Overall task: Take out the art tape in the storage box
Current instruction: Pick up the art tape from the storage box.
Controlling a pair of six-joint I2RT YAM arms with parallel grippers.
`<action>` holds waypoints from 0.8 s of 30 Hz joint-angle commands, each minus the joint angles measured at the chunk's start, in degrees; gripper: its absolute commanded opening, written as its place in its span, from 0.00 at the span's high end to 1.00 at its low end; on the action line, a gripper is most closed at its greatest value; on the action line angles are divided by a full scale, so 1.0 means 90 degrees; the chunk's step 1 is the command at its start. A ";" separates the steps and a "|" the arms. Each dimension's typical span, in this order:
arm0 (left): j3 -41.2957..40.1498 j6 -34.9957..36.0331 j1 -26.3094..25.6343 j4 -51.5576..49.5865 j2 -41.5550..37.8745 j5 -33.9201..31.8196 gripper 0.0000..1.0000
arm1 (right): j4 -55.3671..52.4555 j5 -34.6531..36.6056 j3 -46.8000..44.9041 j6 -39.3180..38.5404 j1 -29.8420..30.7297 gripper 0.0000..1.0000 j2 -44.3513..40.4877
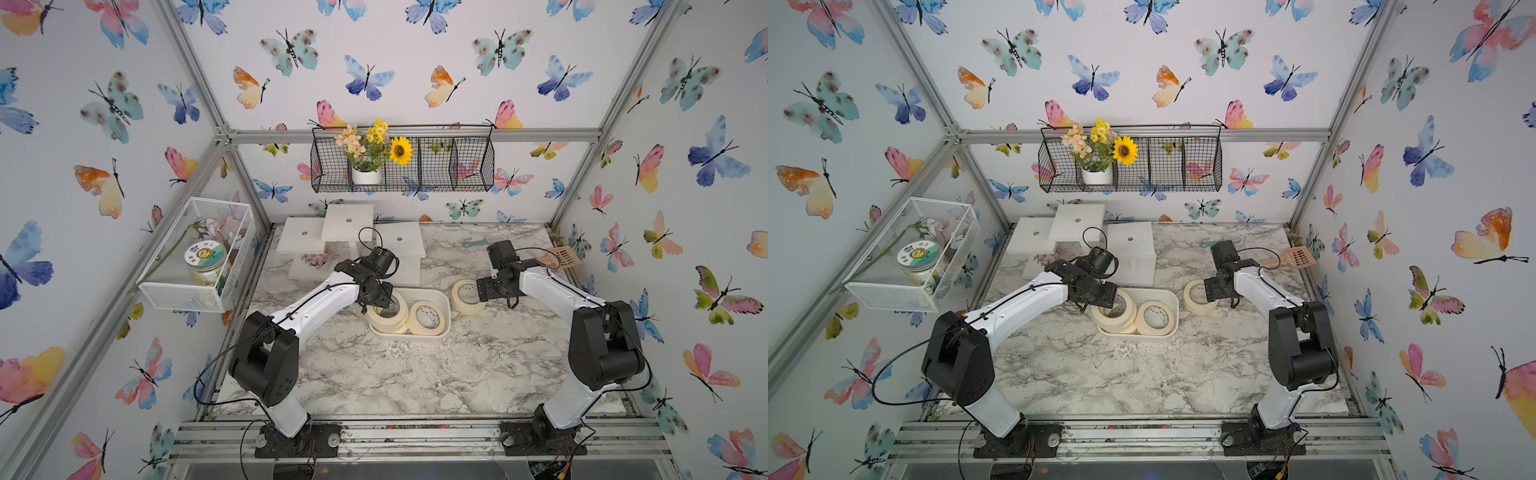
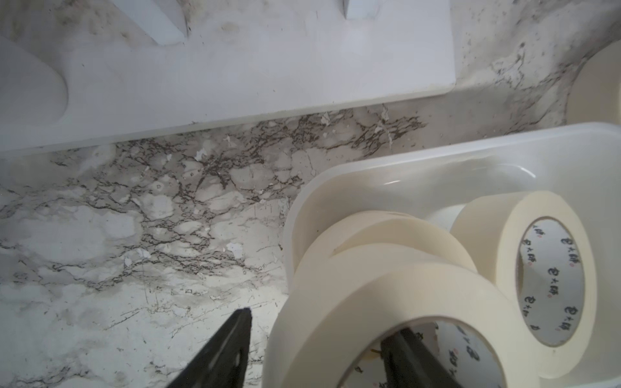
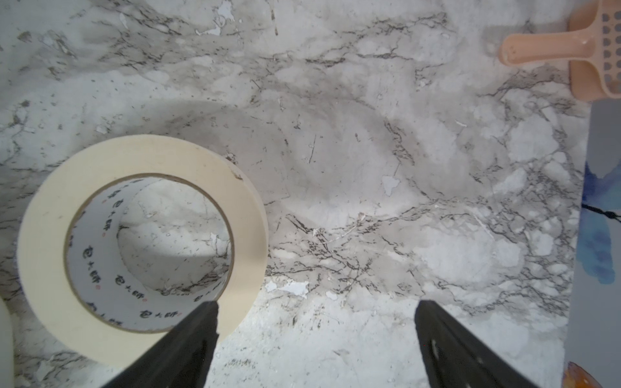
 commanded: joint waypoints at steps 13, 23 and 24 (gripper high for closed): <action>0.0587 -0.0095 -0.0077 -0.0788 -0.0261 -0.0238 0.84 | 0.0028 0.0001 -0.0158 -0.0097 -0.0015 0.04 -0.0317; 0.0165 -0.0490 0.0659 -0.0437 -0.1324 -0.1114 0.95 | 0.0147 -0.0164 -0.0243 -0.0208 0.0592 0.06 -0.0652; -0.0150 -0.0571 0.0884 -0.0159 -0.1564 -0.1126 0.98 | 0.0173 -0.0211 -0.0263 -0.0222 0.0774 0.06 -0.0700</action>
